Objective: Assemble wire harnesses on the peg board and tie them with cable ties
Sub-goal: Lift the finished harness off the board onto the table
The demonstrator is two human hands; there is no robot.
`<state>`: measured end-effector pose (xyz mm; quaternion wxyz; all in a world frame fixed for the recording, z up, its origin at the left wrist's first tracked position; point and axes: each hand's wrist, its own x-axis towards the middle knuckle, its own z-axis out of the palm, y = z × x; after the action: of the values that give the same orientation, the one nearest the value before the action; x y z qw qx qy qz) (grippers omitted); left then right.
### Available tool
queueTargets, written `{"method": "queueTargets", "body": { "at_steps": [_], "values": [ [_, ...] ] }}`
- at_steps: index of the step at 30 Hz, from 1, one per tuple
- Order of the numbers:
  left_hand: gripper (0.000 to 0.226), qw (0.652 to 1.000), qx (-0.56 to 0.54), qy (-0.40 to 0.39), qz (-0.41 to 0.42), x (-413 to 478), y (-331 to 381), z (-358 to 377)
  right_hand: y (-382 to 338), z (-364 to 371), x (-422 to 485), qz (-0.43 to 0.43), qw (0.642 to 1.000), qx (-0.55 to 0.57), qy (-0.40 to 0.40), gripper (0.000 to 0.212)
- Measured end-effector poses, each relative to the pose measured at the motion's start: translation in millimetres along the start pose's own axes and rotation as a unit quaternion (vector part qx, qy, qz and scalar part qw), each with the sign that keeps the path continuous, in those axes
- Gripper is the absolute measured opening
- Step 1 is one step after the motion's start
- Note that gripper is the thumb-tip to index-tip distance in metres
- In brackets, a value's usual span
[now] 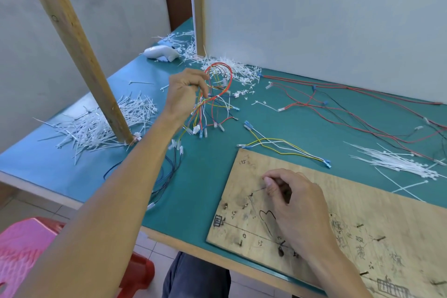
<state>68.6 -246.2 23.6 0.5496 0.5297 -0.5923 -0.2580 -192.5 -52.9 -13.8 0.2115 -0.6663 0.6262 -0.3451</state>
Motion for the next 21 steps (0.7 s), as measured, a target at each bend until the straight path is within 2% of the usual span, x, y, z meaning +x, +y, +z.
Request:
{"method": "queueTargets", "body": {
  "at_steps": [3,5,7,8,11,13,15,18,21],
  "values": [
    [0.048,0.991,0.132,-0.03,0.009,-4,-18,15,0,0,0,-0.003,1.0,-0.001,0.004,0.009],
    [0.039,0.985,0.159,-0.058,0.012,-10,-25,26,1,1,0,-0.003,1.0,0.002,0.004,0.009],
    [0.03,0.966,0.233,-0.104,0.025,-12,-32,37,1,2,0,-0.004,1.0,0.001,0.004,0.008],
    [0.034,0.947,0.289,-0.14,0.023,-14,-36,42,1,2,0,-0.003,1.0,0.0,0.006,0.008],
    [0.056,0.856,0.458,-0.241,0.004,-14,-43,48,3,3,1,-0.005,1.0,-0.012,0.016,0.007],
    [0.061,0.823,0.5,-0.268,-0.004,-12,-42,47,4,5,1,-0.006,1.0,-0.017,0.02,0.008],
    [0.061,0.831,0.495,-0.256,0.003,-8,-33,47,5,5,0,-0.002,1.0,-0.02,0.021,0.009],
    [0.059,0.869,0.457,-0.184,0.053,-13,-12,46,3,7,1,0.0,1.0,-0.022,0.02,0.01],
    [0.053,0.905,0.384,-0.162,0.087,-29,16,41,0,6,2,-0.006,1.0,-0.019,0.013,0.011]
  ]
}}
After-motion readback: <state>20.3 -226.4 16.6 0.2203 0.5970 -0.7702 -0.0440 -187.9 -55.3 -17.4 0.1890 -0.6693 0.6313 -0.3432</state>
